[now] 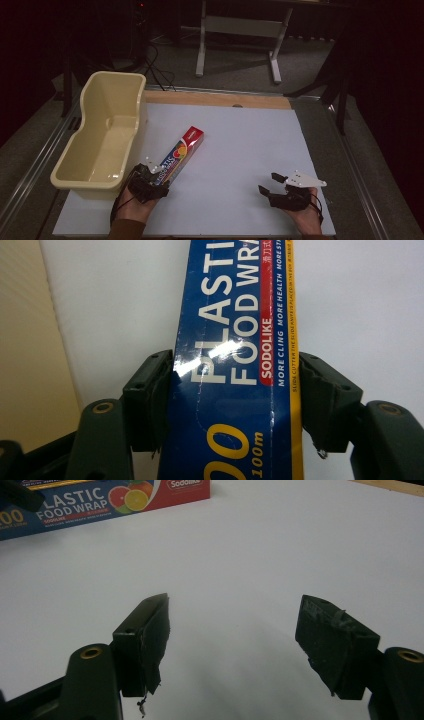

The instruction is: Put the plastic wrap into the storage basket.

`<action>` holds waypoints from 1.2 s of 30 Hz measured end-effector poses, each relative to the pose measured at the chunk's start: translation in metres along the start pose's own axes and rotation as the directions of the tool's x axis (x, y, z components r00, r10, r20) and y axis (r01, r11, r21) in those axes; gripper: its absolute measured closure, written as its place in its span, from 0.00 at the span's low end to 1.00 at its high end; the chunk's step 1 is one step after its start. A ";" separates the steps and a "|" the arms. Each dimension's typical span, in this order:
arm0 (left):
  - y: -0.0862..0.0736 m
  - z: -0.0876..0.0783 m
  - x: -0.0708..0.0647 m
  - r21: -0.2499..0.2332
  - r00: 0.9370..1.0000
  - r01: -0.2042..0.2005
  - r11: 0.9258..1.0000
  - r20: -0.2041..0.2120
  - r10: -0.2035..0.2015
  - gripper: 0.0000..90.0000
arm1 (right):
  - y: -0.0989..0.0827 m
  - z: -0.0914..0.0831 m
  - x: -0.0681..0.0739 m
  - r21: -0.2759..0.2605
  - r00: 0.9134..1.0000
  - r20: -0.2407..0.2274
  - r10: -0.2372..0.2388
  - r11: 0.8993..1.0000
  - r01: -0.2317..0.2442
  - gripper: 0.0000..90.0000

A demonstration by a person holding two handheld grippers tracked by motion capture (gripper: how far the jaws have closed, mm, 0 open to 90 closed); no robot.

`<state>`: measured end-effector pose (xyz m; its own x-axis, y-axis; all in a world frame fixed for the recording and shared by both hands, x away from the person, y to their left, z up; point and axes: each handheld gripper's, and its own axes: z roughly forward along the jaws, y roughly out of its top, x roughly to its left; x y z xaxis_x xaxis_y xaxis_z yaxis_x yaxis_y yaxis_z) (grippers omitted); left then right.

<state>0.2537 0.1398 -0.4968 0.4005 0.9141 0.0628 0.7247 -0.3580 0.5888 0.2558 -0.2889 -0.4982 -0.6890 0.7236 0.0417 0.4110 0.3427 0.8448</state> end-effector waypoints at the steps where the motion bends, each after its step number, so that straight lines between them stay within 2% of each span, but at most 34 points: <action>1: 0.000 0.000 -0.001 0.000 1.000 -0.005 1.000 -0.004 0.005 0.43 | 0.000 0.000 0.000 0.000 1.000 0.000 0.000 1.000 0.000 0.33; 5: 0.001 0.000 -0.001 0.004 1.000 -0.006 1.000 -0.004 0.006 0.44 | 0.000 0.002 0.000 0.006 1.000 -0.002 0.005 1.000 -0.005 0.34; 9: 0.006 0.003 -0.007 0.000 1.000 0.013 1.000 0.001 -0.013 0.44 | 0.001 0.004 0.001 0.008 1.000 -0.005 0.003 1.000 -0.003 0.34; 15: 0.024 0.015 -0.026 0.003 0.999 0.036 0.999 -0.014 -0.036 0.43 | 0.001 0.005 0.000 0.014 1.000 -0.010 0.002 1.000 -0.002 0.34; 18: 0.028 0.017 -0.028 0.011 0.999 0.040 0.999 -0.017 -0.040 0.41 | 0.001 0.006 0.000 0.024 1.000 -0.016 0.005 1.000 -0.004 0.35; 19: 0.027 0.015 -0.025 -0.010 0.999 0.050 0.999 0.003 -0.050 0.41 | 0.001 0.006 -0.001 0.026 1.000 -0.017 0.006 1.000 -0.005 0.35; 21: 0.022 0.010 -0.022 -0.048 0.999 0.050 0.998 0.016 -0.049 0.40 | 0.000 0.005 -0.001 0.031 1.000 -0.020 0.007 0.999 -0.007 0.35; 23: 0.016 0.002 -0.022 -0.089 0.999 0.038 0.995 0.017 -0.036 0.39 | 0.000 0.006 -0.002 0.032 1.000 -0.021 0.012 0.999 -0.011 0.35; 24: 0.016 0.002 -0.022 -0.089 0.999 0.038 0.995 0.017 -0.036 0.40 | 0.000 0.006 -0.002 0.033 1.000 -0.022 0.015 0.999 -0.014 0.35; 25: 0.013 -0.003 -0.023 -0.119 1.000 0.018 0.993 0.015 -0.016 0.43 | 0.001 0.006 -0.002 0.034 1.000 -0.021 0.013 0.999 -0.013 0.35; 26: 0.004 -0.014 -0.025 -0.170 1.000 -0.030 0.985 -0.005 0.030 0.45 | 0.001 0.006 -0.002 0.035 1.000 -0.019 0.012 0.999 -0.012 0.35; 27: 0.000 -0.019 -0.025 -0.193 0.999 -0.053 0.980 -0.021 0.050 0.48 | 0.001 0.007 -0.002 0.036 1.000 -0.019 0.011 0.999 -0.010 0.35; 28: 0.000 -0.019 -0.025 -0.193 0.999 -0.053 0.980 -0.021 0.050 0.49 | 0.001 0.007 -0.001 0.036 1.000 -0.019 0.009 0.999 -0.008 0.35; 29: -0.009 -0.029 -0.023 -0.233 0.997 -0.072 0.970 -0.043 0.063 0.50 | 0.001 0.007 -0.001 0.036 1.000 -0.019 0.008 0.999 -0.007 0.35; 31: -0.017 -0.037 -0.020 -0.249 0.996 -0.073 0.966 -0.065 0.058 0.57 | 0.001 0.007 -0.001 0.037 1.000 -0.019 0.009 0.999 -0.008 0.35; 33: -0.020 -0.039 -0.018 -0.252 0.995 -0.073 0.965 -0.079 0.055 0.70 | 0.001 0.007 -0.001 0.038 1.000 -0.019 0.009 0.999 -0.008 0.35; 34: -0.026 -0.042 -0.016 -0.254 0.995 -0.071 0.965 -0.089 0.050 0.70 | 0.001 0.007 -0.001 0.038 1.000 -0.019 0.009 0.999 -0.008 0.35; 36: -0.033 -0.044 -0.011 -0.239 0.994 -0.076 0.968 -0.096 0.055 0.94 | 0.001 0.007 -0.001 0.038 1.000 -0.020 0.009 0.999 -0.009 0.35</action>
<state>0.2007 0.1501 -0.4821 0.3837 0.9073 0.1720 0.5368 -0.3707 0.7579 0.2613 -0.2852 -0.5015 -0.6969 0.7147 0.0603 0.4392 0.3587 0.8237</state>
